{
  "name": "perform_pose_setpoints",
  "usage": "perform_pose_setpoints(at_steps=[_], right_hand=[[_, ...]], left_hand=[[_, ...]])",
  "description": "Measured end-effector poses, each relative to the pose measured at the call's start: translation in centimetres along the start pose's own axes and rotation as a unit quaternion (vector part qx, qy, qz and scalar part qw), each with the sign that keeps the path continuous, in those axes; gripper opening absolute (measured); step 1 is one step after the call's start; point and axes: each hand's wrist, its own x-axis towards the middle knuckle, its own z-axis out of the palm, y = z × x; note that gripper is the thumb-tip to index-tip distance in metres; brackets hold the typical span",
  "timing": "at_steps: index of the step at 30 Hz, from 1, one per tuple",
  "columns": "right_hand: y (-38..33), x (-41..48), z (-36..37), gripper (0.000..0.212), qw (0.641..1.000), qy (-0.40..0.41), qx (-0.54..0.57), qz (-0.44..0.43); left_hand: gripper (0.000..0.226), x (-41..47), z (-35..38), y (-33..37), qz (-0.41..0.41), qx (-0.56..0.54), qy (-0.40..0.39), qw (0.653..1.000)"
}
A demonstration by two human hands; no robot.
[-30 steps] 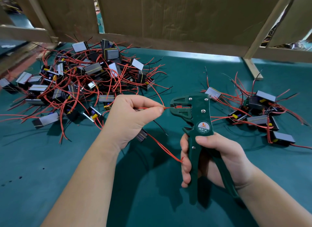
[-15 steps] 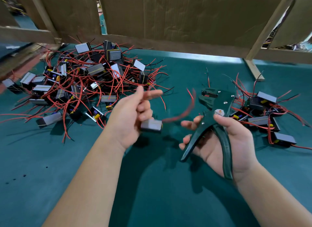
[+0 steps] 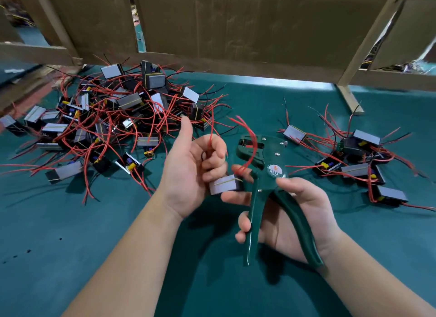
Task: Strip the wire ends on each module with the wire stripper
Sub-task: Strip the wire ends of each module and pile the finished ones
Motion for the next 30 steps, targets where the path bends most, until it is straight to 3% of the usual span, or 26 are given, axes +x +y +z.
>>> perform_pose_setpoints(at_steps=[3,5,8,10,12,15,18,22,27,30], right_hand=[[0.1,-0.2,0.0,0.055,1.0,-0.006,-0.022,-0.012],[0.1,-0.4,0.0,0.056,0.998,0.003,-0.039,-0.042],[-0.7,-0.6,-0.3,0.062,0.983,0.054,-0.067,-0.161],[-1.6,-0.8,-0.7,0.061,0.956,0.113,-0.079,-0.258],[-2.5,-1.0,-1.1,0.063,0.924,0.172,-0.103,-0.326],[-2.9,-1.4,-1.6,0.071,0.891,0.213,-0.132,-0.379],[-2.5,-1.4,-1.5,0.069,0.873,0.208,-0.164,-0.409],[-2.0,-1.0,-1.1,0.072,0.876,0.2,-0.192,-0.394],[-1.8,-0.7,-1.5,0.072,0.931,0.174,-0.119,-0.298],[-1.7,-0.1,-1.8,0.07,0.949,0.173,-0.072,-0.254]], left_hand=[[0.071,0.0,-0.1,0.0,0.017,0.052,0.001,0.998],[0.068,0.0,-0.5,-0.3,0.072,0.128,0.054,0.988],[0.035,0.3,-1.6,-0.5,0.217,0.334,0.188,0.898],[0.019,0.5,-2.7,-0.1,0.235,0.378,0.257,0.858],[0.034,0.6,-3.6,0.3,0.217,0.4,0.312,0.834],[0.05,0.3,-4.2,0.6,0.222,0.478,0.355,0.772],[0.041,-0.1,-4.3,0.7,0.191,0.527,0.35,0.75],[0.025,-0.3,-4.1,0.6,0.126,0.612,0.295,0.723],[0.022,-0.5,-4.8,1.3,0.055,0.659,0.224,0.716],[0.016,-0.5,-4.8,1.0,0.062,0.67,0.199,0.712]])
